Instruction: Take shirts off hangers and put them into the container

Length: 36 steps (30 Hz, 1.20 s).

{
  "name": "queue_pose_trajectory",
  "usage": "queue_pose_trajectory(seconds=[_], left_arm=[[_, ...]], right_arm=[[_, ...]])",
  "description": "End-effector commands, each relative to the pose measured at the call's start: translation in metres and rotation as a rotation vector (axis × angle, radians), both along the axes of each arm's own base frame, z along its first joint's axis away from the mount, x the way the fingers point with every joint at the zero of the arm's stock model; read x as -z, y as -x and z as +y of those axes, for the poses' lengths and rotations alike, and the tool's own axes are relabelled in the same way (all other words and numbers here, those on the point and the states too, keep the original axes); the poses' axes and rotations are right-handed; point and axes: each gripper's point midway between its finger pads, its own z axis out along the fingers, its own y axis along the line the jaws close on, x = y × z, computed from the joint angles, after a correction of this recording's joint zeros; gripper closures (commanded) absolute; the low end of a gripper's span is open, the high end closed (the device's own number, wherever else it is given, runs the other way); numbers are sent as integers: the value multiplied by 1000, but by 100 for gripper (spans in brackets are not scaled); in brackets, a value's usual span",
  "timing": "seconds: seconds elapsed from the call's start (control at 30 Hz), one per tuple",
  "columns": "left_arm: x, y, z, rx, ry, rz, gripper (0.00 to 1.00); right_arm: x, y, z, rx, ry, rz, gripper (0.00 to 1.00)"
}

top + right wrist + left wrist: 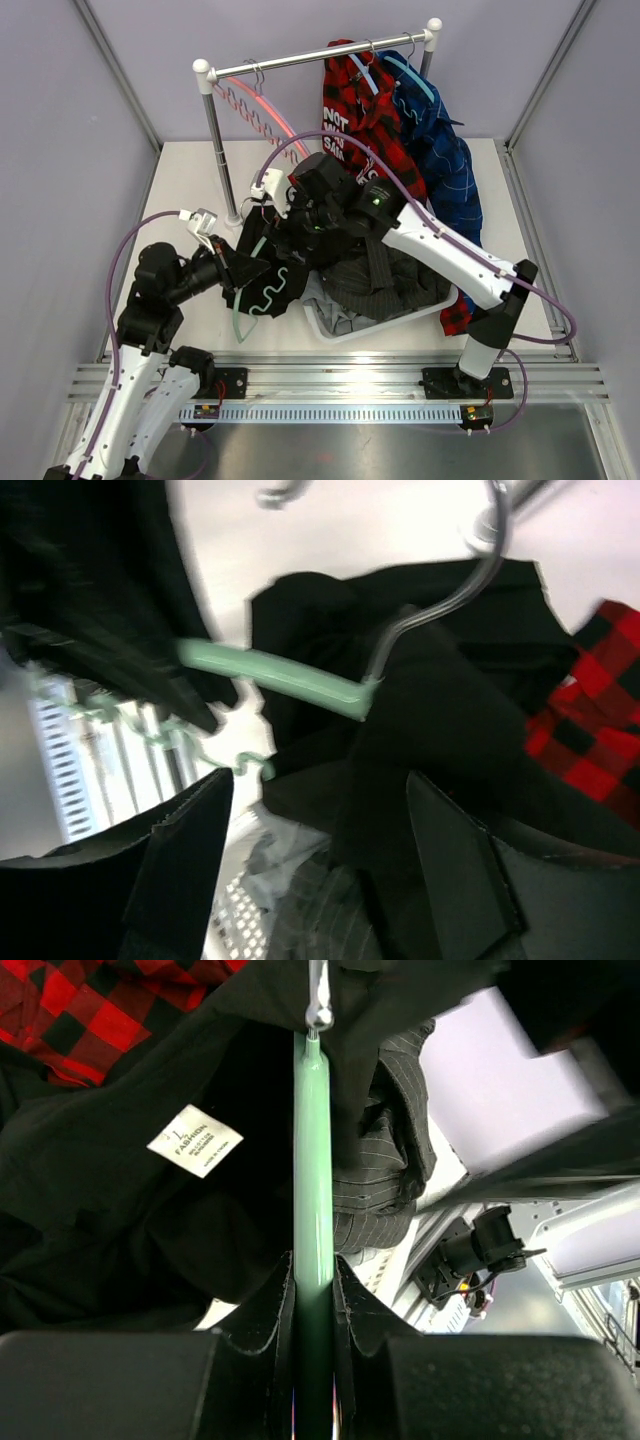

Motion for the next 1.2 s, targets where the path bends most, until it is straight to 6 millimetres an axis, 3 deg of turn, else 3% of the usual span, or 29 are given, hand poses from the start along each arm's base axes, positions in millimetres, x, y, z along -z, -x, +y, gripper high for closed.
queue_pose_trajectory(seconds=[0.0, 0.03, 0.1, 0.13, 0.17, 0.23, 0.27, 0.37, 0.4, 0.47, 0.5, 0.57, 0.67, 0.73, 0.93, 1.03, 1.17], left_arm=[[-47, 3, 0, -3, 65, -120, 100], [-47, 5, 0, 0, 68, -118, 100], [-49, 7, 0, 0, 68, -121, 100], [-48, 7, 1, -2, 62, -124, 100], [-48, 7, 1, -3, 56, -127, 100], [-45, 7, 3, -6, 37, -133, 100], [-45, 7, 4, -8, 28, -140, 100], [-44, 11, 10, -10, -50, -201, 100], [-33, 12, 17, -33, -110, -174, 100], [-40, 16, 31, -45, -236, -281, 100], [-29, 17, 43, -71, -330, -285, 100], [-33, 22, 53, -90, -403, -316, 100], [-31, 27, 65, -97, -498, -375, 100], [-32, 32, 66, -70, -528, -410, 100], [-52, 52, 70, -61, -531, -518, 100], [-75, 64, 79, -132, -497, -621, 100], [-104, 82, 91, -241, -422, -768, 100]], right_arm=[[-12, -45, -2, 186, 7, -173, 24], [-13, -48, -3, 191, 14, -189, 26], [-13, -53, -4, 209, 27, -211, 40], [-13, -54, -5, 209, 32, -217, 50], [-13, -54, -5, 209, 37, -217, 73], [-14, -55, -7, 208, 44, -226, 94], [-15, -55, -8, 214, 46, -235, 100], [-28, -60, -15, 231, 37, -285, 100], [-41, -65, -22, 261, 20, -323, 100], [-54, -74, -31, 292, 9, -369, 100], [-62, -85, -42, 328, -4, -379, 100], [-75, -98, -53, 370, -33, -379, 100], [-78, -123, -75, 408, -65, -312, 100], [-72, -139, -89, 422, -57, -292, 100], [-40, -147, -99, 299, -33, -223, 100], [-18, -142, -96, 206, -36, -157, 100], [9, -112, -75, 5, -84, -25, 100]])
